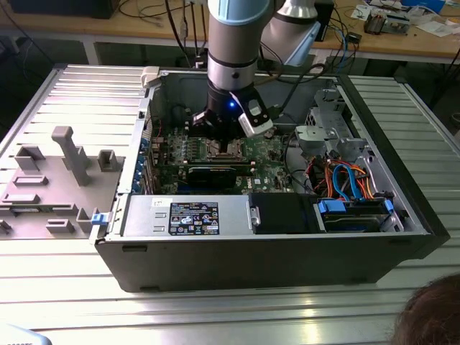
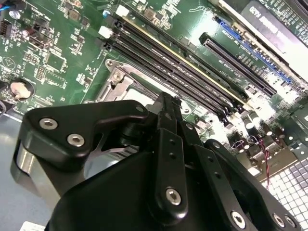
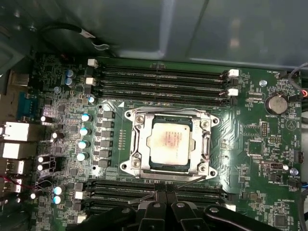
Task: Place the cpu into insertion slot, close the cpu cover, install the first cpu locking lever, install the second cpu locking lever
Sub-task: 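Install the second cpu locking lever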
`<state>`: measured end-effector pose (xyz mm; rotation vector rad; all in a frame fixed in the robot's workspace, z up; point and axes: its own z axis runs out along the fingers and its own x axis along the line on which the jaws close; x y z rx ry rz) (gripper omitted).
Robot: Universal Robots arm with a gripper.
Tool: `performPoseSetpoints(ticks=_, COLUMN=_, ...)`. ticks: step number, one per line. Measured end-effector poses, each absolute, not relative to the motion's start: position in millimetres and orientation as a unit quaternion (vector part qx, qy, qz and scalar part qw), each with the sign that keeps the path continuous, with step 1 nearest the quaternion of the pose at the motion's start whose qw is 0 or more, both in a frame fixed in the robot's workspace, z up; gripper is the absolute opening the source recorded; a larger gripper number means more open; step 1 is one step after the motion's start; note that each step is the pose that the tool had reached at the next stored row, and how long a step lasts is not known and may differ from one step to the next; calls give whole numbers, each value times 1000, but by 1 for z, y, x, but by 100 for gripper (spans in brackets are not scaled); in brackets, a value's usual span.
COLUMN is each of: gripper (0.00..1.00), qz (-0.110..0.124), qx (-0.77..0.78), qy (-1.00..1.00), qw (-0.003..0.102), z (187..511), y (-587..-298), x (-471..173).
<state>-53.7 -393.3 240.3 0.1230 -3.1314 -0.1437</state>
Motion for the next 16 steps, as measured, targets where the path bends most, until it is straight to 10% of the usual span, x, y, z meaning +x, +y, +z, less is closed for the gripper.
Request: performPoseSetpoints(ticks=16, gripper=11, qz=-46, qx=39, qy=-998, qw=2, z=225, y=-393, x=-66)
